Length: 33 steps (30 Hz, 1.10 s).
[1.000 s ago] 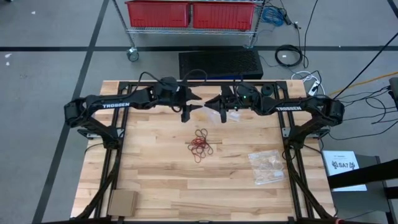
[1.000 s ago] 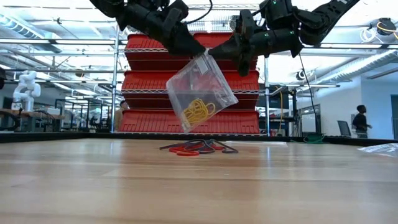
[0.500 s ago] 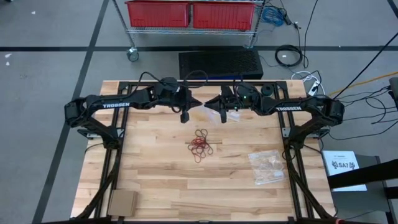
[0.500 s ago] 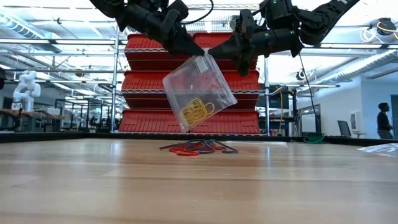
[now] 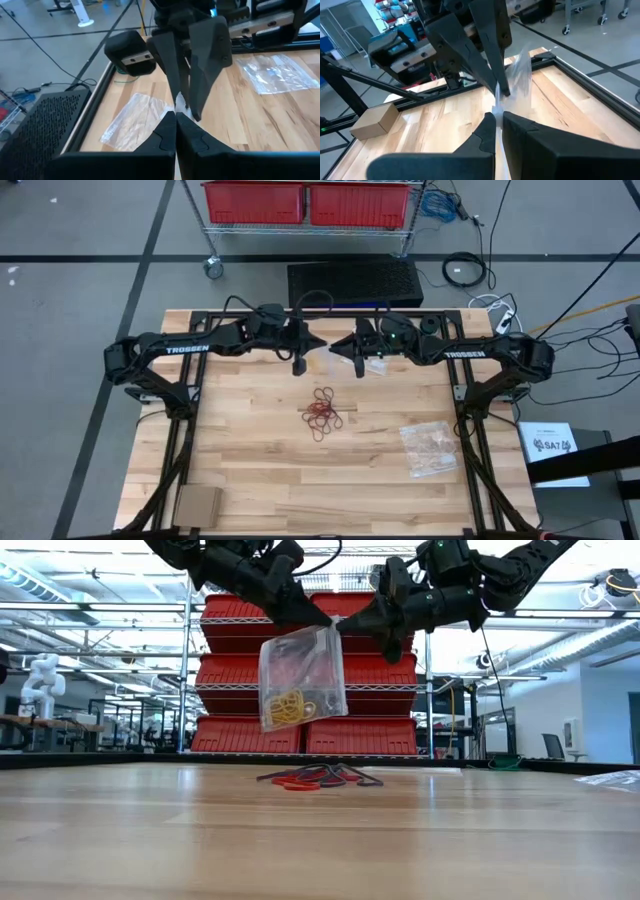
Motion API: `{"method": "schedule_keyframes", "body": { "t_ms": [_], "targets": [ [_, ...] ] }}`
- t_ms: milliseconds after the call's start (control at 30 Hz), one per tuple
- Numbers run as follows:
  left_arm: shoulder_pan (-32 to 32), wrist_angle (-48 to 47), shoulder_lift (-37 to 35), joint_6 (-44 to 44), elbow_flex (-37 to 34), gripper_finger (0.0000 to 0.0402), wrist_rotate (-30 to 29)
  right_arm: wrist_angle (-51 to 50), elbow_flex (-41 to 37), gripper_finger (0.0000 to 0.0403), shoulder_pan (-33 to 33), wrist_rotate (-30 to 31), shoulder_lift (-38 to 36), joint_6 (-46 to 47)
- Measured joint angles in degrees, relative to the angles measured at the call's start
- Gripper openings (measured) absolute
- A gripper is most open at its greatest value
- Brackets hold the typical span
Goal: Sort rubber bands
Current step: Close the top left transparent zip bag
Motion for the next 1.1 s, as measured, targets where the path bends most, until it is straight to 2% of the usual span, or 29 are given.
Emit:
{"method": "schedule_keyframes", "body": {
  "t_ms": [667,833,1100],
  "targets": [
    [2.86,2.96,-0.72,-0.28,0.02,0.0,-1.54,-5.0,-0.07,0.0002,1.03,0.23,0.14,-0.26],
    [3.45,2.94,-0.8,-0.28,0.07,0.0,-1.67,-7.67,-0.09,0.0002,1.65,2.82,0.15,-0.68],
    [3.81,2.67,-1.95,-0.21,0.07,0.0,-1.7,-8.73,-0.11,0.0003,1.95,3.26,-0.37,-1.8]
  ]
}}
